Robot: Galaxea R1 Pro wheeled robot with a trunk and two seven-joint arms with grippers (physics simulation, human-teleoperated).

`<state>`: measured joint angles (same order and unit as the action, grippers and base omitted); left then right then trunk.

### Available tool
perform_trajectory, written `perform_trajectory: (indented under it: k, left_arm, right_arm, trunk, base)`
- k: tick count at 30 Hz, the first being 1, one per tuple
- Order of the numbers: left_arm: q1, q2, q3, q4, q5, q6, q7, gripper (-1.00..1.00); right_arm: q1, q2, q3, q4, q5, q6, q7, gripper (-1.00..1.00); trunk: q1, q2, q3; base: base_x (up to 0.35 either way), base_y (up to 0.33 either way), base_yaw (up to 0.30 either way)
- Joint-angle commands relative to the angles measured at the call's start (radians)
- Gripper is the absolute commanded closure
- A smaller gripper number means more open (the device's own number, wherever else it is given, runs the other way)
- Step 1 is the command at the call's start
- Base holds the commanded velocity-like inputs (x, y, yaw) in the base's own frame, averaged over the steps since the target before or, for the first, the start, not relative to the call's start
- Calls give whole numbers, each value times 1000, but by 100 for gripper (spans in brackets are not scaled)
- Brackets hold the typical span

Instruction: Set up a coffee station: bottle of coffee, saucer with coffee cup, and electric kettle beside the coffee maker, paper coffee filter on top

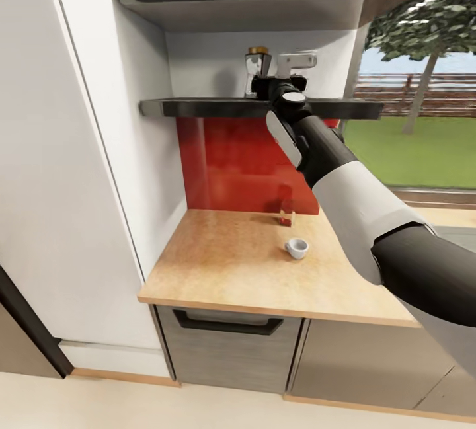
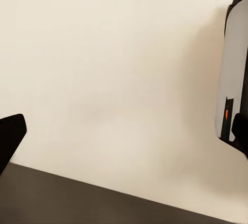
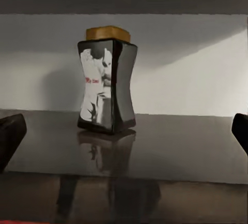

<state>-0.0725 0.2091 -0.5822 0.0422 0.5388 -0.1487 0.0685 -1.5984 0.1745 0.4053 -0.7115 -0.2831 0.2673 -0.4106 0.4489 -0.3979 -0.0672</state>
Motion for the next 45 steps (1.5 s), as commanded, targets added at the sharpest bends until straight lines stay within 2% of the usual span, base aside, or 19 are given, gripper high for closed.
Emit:
perform_trajectory:
  k: [1, 2, 3, 6, 16, 25, 32, 37, 45]
  left_arm:
    - [-1, -1, -8, 2, 6, -4, 1, -100]
    - [-1, -1, -8, 2, 6, -5, 1, -100]
    - [-1, -1, -8, 2, 6, -5, 1, -100]
    - [-1, -1, -9, 2, 6, -5, 1, -100]
    - [1, -1, -8, 4, 4, -2, 1, -100]
    - [34, -1, -11, 4, 3, 0, 1, -100]
    - [45, -1, -12, 4, 3, 0, 1, -100]
    - [48, -1, -12, 4, 3, 0, 0, -100]
    - [48, -1, -13, 4, 3, 0, 1, -100]
  right_arm:
    - [-2, 0, 3, 0, -74, 4, -8, -100]
    - [-1, 0, 3, 0, -137, 5, -12, -100]
    - [-1, 0, 4, 0, -180, 5, -33, -100]
    - [-1, 0, 4, 1, -204, 3, -72, -100]
    - [-2, 0, 6, -2, -212, 4, -85, -100]
    - [-2, 0, 5, -9, -212, 5, -85, -100]
    - [-2, 0, 3, -59, -210, 10, -87, -100]
    - [-2, 0, 3, -71, -210, 10, -141, -100]
    - [-2, 0, 3, -84, -209, 11, -152, -100]
  trunk:
    - [1, -2, -2]
    - [1, -2, -2]
    - [1, -2, -2]
    - [1, -2, -2]
    - [1, -2, -2]
    - [1, -2, -2]
    - [1, -2, -2]
    - [1, -2, -2]
    - [1, -2, -2]
  base:
    - [281, 236, 0]
    - [274, 235, 0]
    - [139, 120, 0]
    - [58, 50, 0]
    - [175, 132, 0]
    - [225, 123, 0]
    - [105, 7, 0]
    - [186, 0, 0]
    - [22, -4, 0]
